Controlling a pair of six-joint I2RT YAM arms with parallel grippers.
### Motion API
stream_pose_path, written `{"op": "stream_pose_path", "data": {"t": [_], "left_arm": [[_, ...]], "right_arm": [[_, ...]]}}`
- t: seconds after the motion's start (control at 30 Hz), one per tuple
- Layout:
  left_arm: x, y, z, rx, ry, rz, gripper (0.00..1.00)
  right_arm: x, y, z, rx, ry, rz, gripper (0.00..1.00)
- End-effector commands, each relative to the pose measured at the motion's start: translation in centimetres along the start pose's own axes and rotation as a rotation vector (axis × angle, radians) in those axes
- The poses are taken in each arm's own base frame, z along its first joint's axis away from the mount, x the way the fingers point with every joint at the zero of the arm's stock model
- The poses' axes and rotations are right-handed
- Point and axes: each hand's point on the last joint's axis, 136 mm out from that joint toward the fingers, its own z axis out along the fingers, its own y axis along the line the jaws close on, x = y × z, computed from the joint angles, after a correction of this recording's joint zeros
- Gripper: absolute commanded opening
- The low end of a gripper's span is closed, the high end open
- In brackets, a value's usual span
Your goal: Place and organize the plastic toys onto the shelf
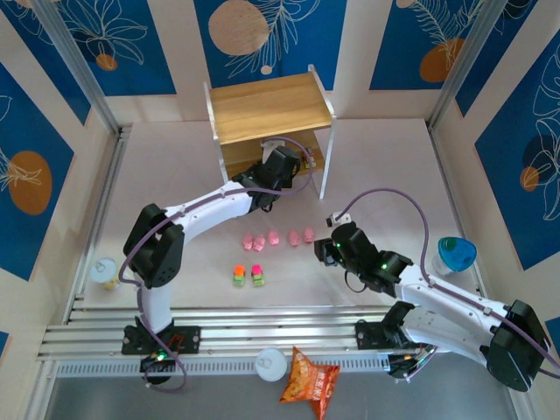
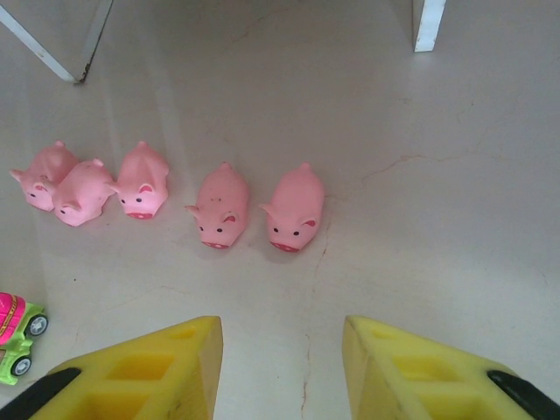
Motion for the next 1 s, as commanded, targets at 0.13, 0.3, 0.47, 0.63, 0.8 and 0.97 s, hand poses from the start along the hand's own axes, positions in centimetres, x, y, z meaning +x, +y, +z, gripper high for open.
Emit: {"op": "stream_pose_path", "data": {"t": [0.13, 0.3, 0.47, 0.63, 0.8, 0.97], "left_arm": [[-1.8, 0.8, -2.0, 0.009, -0.054, -0.006, 0.45], [-1.9, 0.8, -3.8, 0.026, -0.076, -0.005, 0.48], [-1.5, 0.3, -5.4, 0.056, -0.077, 0.009, 0.5], [-0.3, -0.2, -7.0, 0.087, -0.065, 0.031, 0.5], [1.4, 0.1, -9.3, 0.097, -0.063, 0.063, 0.5], [3.0, 0.9, -11.5, 0.096, -0.066, 0.084, 0.51]], "right_arm": [[0.0, 0.2, 0.0, -0.022, -0.011, 0.006, 0.41], [0.0, 0.2, 0.0, -0.024, -0.01, 0.004, 0.42], [0.0, 0.3, 0.0, -0.028, -0.009, 0.004, 0.42], [0.0, 0.2, -0.1, -0.026, -0.012, 0.006, 0.42], [-0.1, 0.3, -0.2, -0.031, -0.018, 0.004, 0.42], [0.0, 0.4, -0.3, -0.036, -0.021, -0.005, 0.42]]}}
